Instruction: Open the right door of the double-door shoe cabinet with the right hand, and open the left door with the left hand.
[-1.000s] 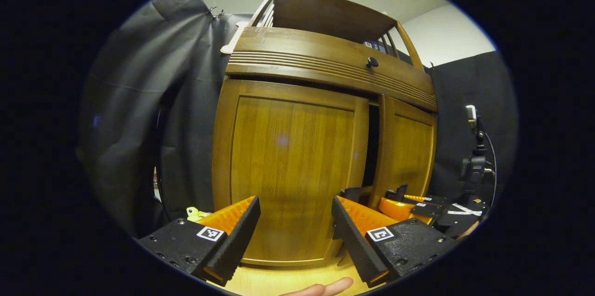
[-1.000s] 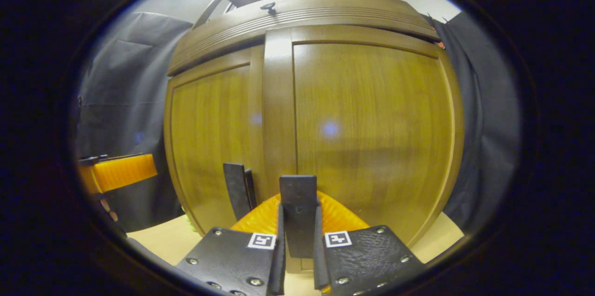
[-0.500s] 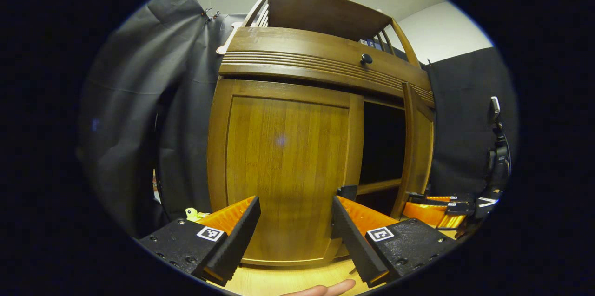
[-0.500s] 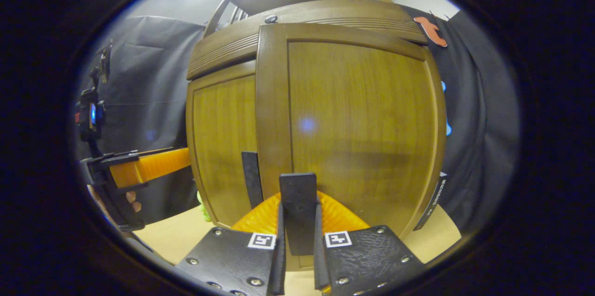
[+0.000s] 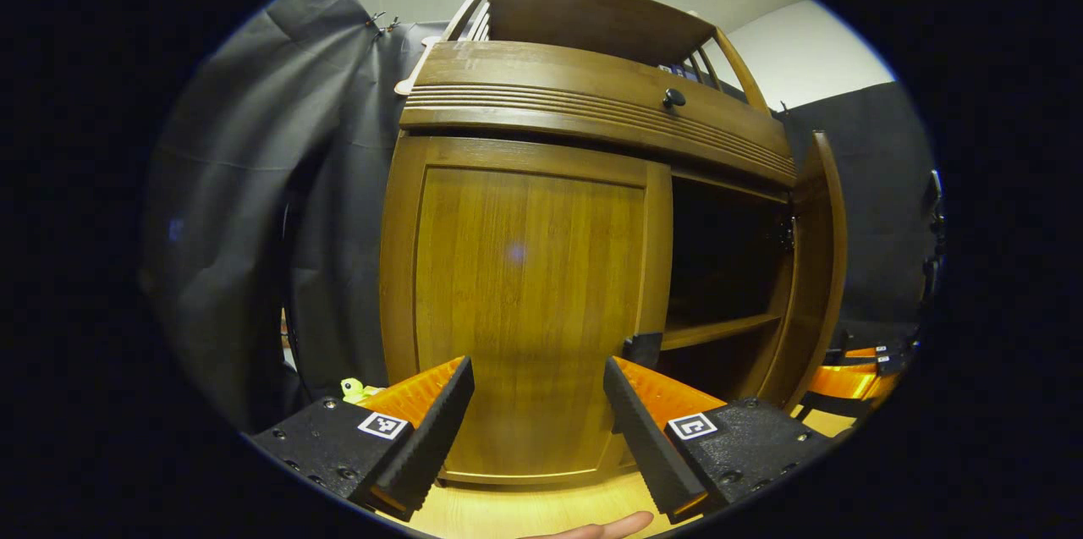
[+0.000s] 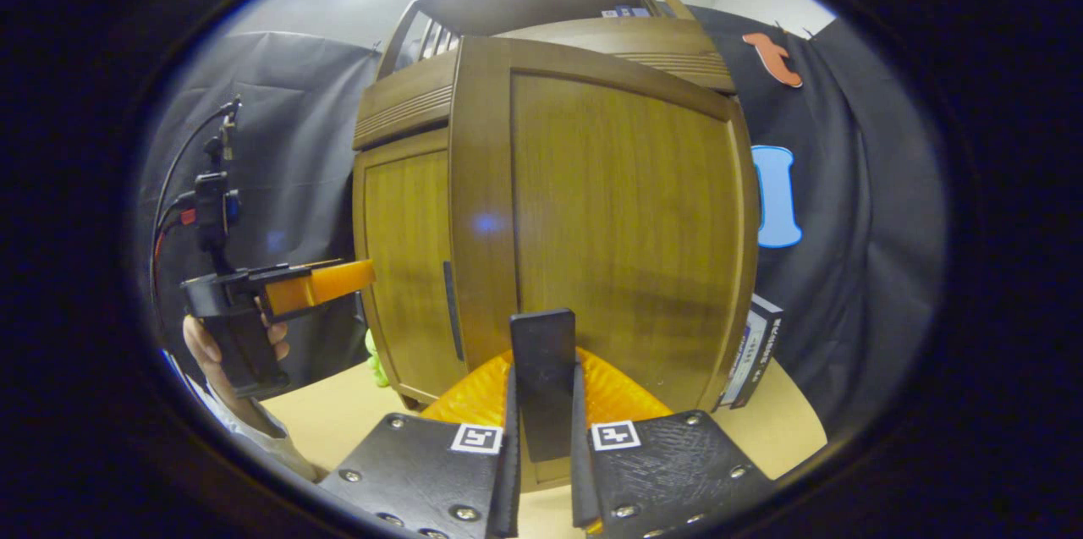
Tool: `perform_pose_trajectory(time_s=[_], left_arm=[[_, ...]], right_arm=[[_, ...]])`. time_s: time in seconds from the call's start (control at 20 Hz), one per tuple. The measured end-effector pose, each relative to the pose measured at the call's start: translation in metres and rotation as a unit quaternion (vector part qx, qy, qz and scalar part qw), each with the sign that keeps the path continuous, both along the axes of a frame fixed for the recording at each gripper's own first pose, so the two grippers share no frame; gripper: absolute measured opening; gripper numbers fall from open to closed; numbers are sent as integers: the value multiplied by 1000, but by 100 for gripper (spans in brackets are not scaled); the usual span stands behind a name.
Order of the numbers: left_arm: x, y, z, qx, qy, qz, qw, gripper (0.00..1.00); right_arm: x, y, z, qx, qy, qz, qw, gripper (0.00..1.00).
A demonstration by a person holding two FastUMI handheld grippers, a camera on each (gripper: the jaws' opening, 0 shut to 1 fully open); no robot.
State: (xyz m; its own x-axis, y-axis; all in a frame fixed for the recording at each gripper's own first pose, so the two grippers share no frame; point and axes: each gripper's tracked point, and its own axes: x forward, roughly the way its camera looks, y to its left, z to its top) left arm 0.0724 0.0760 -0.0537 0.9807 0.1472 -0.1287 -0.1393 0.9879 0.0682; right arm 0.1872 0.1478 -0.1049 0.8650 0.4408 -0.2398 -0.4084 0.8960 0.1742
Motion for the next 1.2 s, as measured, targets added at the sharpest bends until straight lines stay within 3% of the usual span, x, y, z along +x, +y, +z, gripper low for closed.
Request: perform_pose_trajectory(time_s=[0.15,0.2,0.55,0.75,0.95,1.0,1.05,1.2], left_arm=[[1,0,3,3,-3,1,1000,92],[0,-1,2,2,-4,0,1000,92],[-3,-4,6,-1,-10,-8,1000,96],[-3,-6,4,-1,-6,-7,1000,93],[-3,-9,6,9,-9,-9,1000,93],[-4,-10,6,11,-10,-10,1000,92],[-4,-12,7,11,-12,-12,1000,92],[-3,-17,5,14,-11,-18,1000,92]], right_arm=[[1,-1,1,5,-1,-8,1000,28],[0,-1,0,4,-1,-10,1000,24],[0,-7,3,-6,-7,-36,999,24],[1,-17,7,-10,-3,-64,998,23],[-5,-54,-6,-38,10,-105,994,23],[-5,-62,-5,-20,5,-123,992,18],[-7,-76,-8,-16,9,-140,990,6],[-4,-126,-11,-14,4,-191,982,5]])
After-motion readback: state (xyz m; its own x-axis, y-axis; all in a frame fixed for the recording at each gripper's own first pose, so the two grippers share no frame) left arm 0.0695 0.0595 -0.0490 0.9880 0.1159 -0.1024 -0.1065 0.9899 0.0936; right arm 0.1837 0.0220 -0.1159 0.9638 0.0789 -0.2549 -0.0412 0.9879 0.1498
